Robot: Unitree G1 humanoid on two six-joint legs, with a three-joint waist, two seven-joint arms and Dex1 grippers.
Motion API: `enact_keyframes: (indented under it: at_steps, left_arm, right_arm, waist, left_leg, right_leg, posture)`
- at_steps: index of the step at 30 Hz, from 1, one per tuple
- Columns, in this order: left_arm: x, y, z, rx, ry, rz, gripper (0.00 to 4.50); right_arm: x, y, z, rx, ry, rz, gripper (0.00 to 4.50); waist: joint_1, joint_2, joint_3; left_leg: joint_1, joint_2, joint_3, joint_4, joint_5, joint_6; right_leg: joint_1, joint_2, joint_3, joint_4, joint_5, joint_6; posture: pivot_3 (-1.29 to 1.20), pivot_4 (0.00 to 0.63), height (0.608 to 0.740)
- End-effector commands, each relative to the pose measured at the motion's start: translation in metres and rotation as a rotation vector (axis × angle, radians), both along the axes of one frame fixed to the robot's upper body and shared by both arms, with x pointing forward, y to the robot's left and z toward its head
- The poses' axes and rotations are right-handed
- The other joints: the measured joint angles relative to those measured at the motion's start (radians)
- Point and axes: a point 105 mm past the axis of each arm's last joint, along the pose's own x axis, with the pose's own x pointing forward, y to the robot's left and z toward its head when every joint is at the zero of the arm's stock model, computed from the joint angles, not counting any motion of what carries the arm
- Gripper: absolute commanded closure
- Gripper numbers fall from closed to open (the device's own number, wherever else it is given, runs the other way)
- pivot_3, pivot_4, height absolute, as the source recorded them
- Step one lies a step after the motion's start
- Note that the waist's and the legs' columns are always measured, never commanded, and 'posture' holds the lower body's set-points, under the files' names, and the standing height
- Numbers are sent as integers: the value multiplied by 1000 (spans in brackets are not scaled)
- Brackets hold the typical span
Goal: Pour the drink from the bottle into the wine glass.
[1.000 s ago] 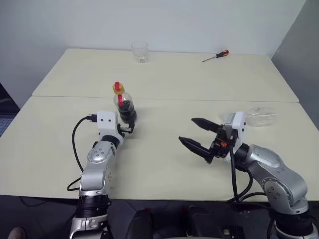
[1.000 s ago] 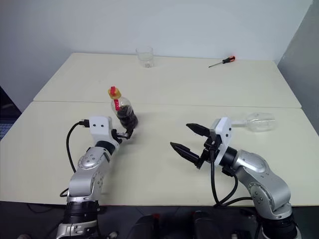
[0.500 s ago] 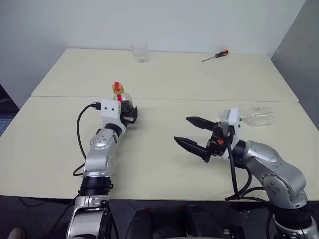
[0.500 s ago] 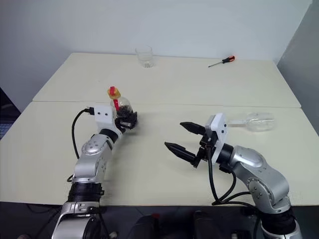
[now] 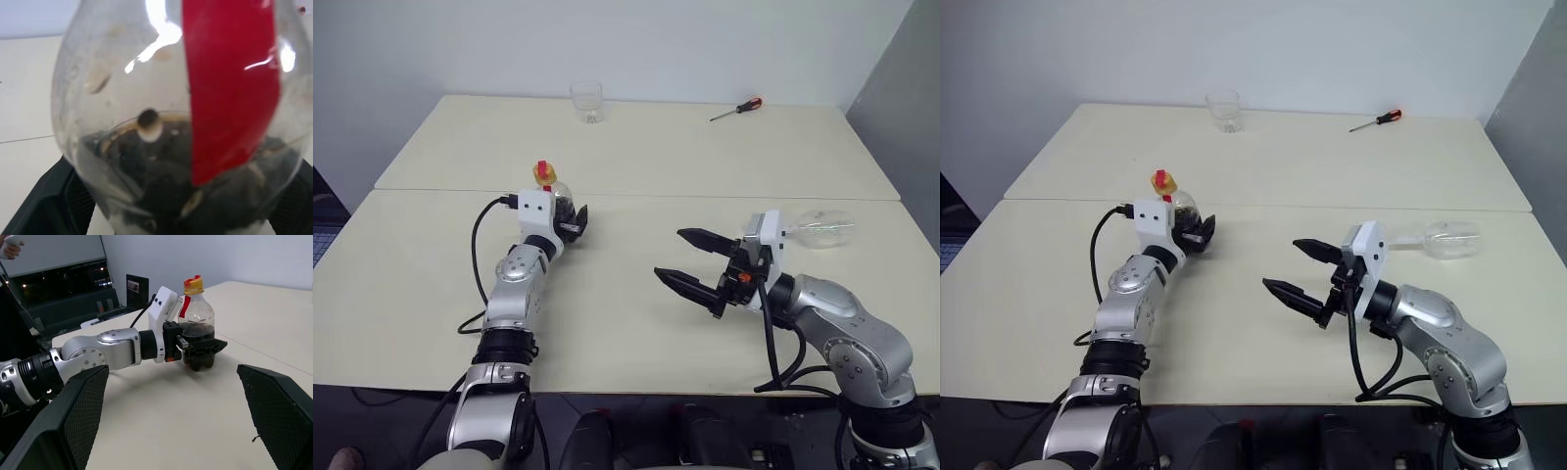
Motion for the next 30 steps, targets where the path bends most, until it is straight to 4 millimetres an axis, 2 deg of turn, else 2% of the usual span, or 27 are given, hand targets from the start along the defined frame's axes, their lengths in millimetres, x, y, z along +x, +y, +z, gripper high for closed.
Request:
enact_keyframes:
  at_steps: [1, 5, 8, 15, 19, 22, 25, 30]
  left_arm:
    - [2, -1, 18, -8, -67, -13, 1238]
    - [2, 1, 19, -6, -72, -10, 2273]
    - [2, 2, 19, -5, -74, -9, 2577]
    - [2, -1, 21, 6, -65, -32, 2683]
    - [-1, -11, 24, 13, -52, -102, 2685]
    - [-5, -22, 28, 51, -33, -200, 2685]
    - [-14, -41, 34, 118, -16, -373, 2685]
    - [-33, -69, 46, 170, -8, -634, 2685]
  right_arm:
    - [-2, 2, 9, 10, -35, 9, 0]
    - [-2, 2, 8, 10, -32, 10, 0]
    - [-2, 2, 8, 9, -31, 11, 0]
    - [1, 2, 8, 1, -34, 7, 0]
    - [18, 1, 9, -42, -64, -79, 0]
    - [39, 2, 13, -82, -97, -153, 0]
    - [57, 11, 21, -116, -136, -183, 0]
    - [76, 28, 45, -83, -161, -174, 0]
  waist:
    - [0, 0, 0]
    - [0, 0, 0]
    - [0, 0, 0]
    - [0, 0, 0]
    - [0, 0, 0]
    - [-1, 0, 0]
    - [-1, 0, 0]
    - [-3, 1, 1]
  left_leg:
    - [0, 0, 0, 0, 0, 0]
    - [0, 0, 0, 0, 0, 0]
    - [0, 0, 0, 0, 0, 0]
    - [0, 0, 0, 0, 0, 0]
    - [0, 0, 0, 0, 0, 0]
    - [0, 0, 0, 0, 0, 0]
    - [0, 0, 0, 0, 0, 0]
    - [-1, 0, 0, 0, 0, 0]
  right_leg:
    - [0, 0, 0, 0, 0, 0]
    - [0, 0, 0, 0, 0, 0]
    - [0, 0, 0, 0, 0, 0]
    - [0, 0, 0, 0, 0, 0]
    - [0, 0, 0, 0, 0, 0]
    - [-1, 0, 0, 1, 0, 0]
    - [-1, 0, 0, 1, 0, 0]
    - [-2, 0, 0, 2, 0, 0]
  posture:
    - [0, 150, 740]
    - [0, 150, 740]
    - [0, 150, 740]
    - [0, 150, 740]
    - [0, 150, 740]
    - [0, 150, 740]
    - [0, 150, 740]
    - [0, 150, 740]
